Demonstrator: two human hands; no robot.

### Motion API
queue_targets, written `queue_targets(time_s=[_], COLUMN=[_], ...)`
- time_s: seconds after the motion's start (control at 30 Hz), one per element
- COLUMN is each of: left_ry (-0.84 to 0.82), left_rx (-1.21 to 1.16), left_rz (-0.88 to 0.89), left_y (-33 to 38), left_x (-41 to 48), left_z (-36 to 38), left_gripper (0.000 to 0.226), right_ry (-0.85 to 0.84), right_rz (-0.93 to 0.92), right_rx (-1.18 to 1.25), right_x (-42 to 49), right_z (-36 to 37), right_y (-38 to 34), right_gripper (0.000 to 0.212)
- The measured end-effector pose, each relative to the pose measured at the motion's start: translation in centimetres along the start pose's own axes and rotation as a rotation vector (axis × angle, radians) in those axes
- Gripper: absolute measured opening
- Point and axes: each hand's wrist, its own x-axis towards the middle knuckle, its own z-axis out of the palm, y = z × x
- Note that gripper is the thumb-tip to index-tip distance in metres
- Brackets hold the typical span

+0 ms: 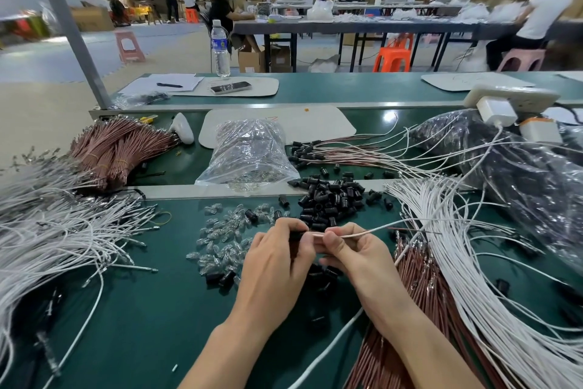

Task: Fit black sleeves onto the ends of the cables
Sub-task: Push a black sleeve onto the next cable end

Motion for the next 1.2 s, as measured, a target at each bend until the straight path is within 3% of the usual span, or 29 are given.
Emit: queue_targets(time_s=[0.17, 0.53, 0.77, 0.93, 1.03, 1.2], left_ry=[0.011, -0.067, -0.054, -0.01, 0.089, 0.303], left_rx=[0.121, 0.176, 0.065, -0.031, -0.219, -0.579], left_rz=[-0.016, -0.038, -0.051, -0.063, -0.154, -0.283], left_y=[0.1, 0.1, 0.3, 0.3, 0.2, 0.3], left_x=[0.3, 0.3, 0.1, -0.1, -0.1, 1.2], left_z=[0.0, 0.2, 0.4, 0.1, -0.7, -3.6], left_gripper=[0.051, 0.06, 0.042, 0.042, 0.028, 0.012], right_ry=[0.051, -0.033, -0.088, -0.068, 0.03, 0.175], right_rz=[-0.019, -0.012, 0.018, 0.029, -0.002, -0.08], right_rx=[0.008, 0.021, 0.112, 0.16, 0.176, 0.232], right_x=[0.0, 0.1, 0.2, 0.1, 0.0, -0.3], right_z=[0.0, -0.2, -0.4, 0.1, -0.1, -1.1], right_y=[0.0, 0.6, 0.8, 0.5, -0.2, -1.9], right_gripper=[0.02, 0.023, 0.019, 0.027, 0.031, 0.02])
